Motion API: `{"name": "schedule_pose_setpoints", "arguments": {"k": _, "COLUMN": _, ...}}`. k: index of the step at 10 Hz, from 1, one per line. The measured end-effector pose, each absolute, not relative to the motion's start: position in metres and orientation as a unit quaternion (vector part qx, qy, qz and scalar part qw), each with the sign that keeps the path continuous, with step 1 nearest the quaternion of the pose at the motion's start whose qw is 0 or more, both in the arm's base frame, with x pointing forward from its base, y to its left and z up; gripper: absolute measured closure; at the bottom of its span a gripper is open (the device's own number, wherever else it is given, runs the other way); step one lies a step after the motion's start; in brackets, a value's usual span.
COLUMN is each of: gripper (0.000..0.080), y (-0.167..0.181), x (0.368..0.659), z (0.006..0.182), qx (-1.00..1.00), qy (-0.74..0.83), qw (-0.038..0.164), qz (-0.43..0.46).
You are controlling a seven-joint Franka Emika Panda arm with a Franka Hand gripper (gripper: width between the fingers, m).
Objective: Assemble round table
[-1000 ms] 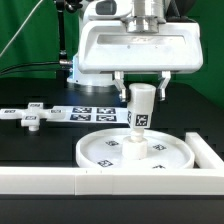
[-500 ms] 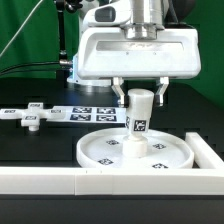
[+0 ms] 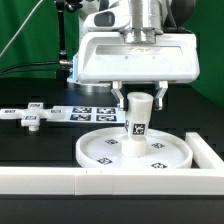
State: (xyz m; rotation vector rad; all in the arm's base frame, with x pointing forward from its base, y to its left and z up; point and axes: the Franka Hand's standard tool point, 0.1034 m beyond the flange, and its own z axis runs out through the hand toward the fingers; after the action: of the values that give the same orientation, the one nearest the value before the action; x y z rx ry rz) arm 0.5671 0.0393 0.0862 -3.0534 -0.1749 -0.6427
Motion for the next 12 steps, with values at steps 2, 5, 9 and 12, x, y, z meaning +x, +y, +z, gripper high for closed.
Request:
{"name": "schedule_pose_setpoints", "arguments": {"k": 2, "gripper": 0.029, "y": 0.039, "x": 0.567, "z": 0.086, "qx": -0.977, "qy": -0.056, "qw": 0.008, "qz": -0.205}}
{"name": "schedule_pose_setpoints", "arguments": {"k": 5, "gripper": 0.0163, "y": 0.039, "x": 0.567, "z": 0.09, "qx": -0.977, "qy": -0.061, "qw": 0.007, "qz": -0.205}}
{"name": "schedule_pose_setpoints", "arguments": {"k": 9, "gripper": 0.0151, "y": 0.031, "x": 0.572, "z": 0.116, "qx": -0.978, "qy": -0.071, "qw": 0.004, "qz": -0.197}}
{"name": "schedule_pose_setpoints", "arguments": {"k": 12, "gripper": 0.0151, "y": 0.032, "x": 0.57, "z": 0.112, "qx": -0.978, "qy": -0.071, "qw": 0.004, "qz": -0.194}}
